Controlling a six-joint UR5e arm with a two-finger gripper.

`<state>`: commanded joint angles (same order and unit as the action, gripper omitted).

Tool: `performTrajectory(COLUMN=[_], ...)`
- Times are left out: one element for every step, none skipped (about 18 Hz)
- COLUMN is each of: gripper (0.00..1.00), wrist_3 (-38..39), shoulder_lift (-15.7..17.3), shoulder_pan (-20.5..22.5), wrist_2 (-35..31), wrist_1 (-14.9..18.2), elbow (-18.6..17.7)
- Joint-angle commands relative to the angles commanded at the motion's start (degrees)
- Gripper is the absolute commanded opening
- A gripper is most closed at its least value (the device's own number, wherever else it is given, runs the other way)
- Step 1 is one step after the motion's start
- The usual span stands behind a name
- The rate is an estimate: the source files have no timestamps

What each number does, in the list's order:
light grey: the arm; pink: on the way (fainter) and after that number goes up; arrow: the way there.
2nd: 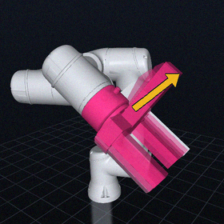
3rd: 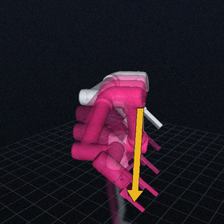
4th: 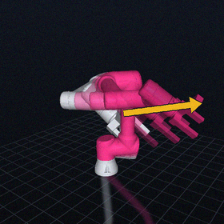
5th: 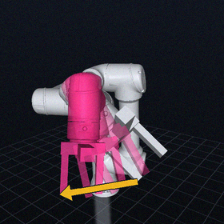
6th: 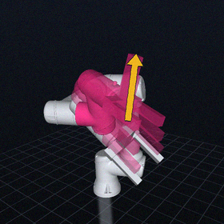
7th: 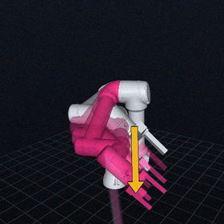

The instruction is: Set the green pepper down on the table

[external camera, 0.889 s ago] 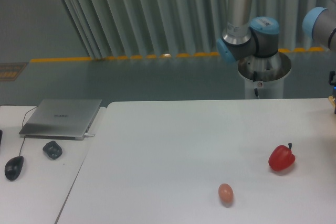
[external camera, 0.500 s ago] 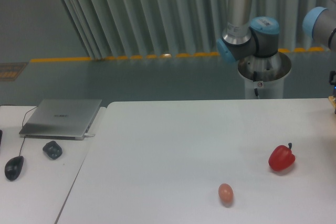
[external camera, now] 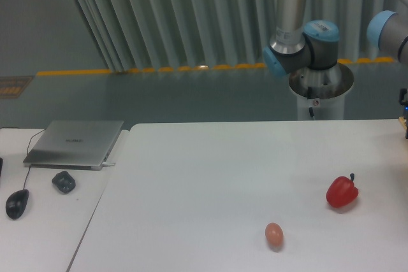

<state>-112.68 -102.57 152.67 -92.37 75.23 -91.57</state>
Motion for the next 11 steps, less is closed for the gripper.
performTrajectory(gripper=[1.0, 1.0, 1.0, 1.0, 1.0, 1.0, 1.0, 1.0, 1.0, 1.0, 1.0], wrist_3=[1.5, 3.4, 4.8, 4.7, 4.1, 3.8, 3.7, 3.6, 3.7, 3.7, 3.6], shoulder_lift=[0.4, 0.5, 0.5, 0.5, 0.5, 0.5, 0.4, 0.4, 0.4, 0.3, -0.1], shoulder_pan=[0.0, 0.0, 0.0, 0.1, 0.3, 0.7, 1.0, 1.1, 1.1, 1.6, 2.4], wrist_2=[0.1, 0.0, 0.0, 0.2, -0.1, -0.7, -1.8, -3.2, -4.4, -5.4, -6.0], wrist_1=[0.0, -0.2, -0.4, -0.6, -1.0, -1.3, -2.0, -3.2, -4.0, -5.3, -6.1], elbow=[-1.2, -1.4, -1.4, -1.2, -0.7, -0.5, -0.2, -0.1, 0.0, 0.2, 0.5])
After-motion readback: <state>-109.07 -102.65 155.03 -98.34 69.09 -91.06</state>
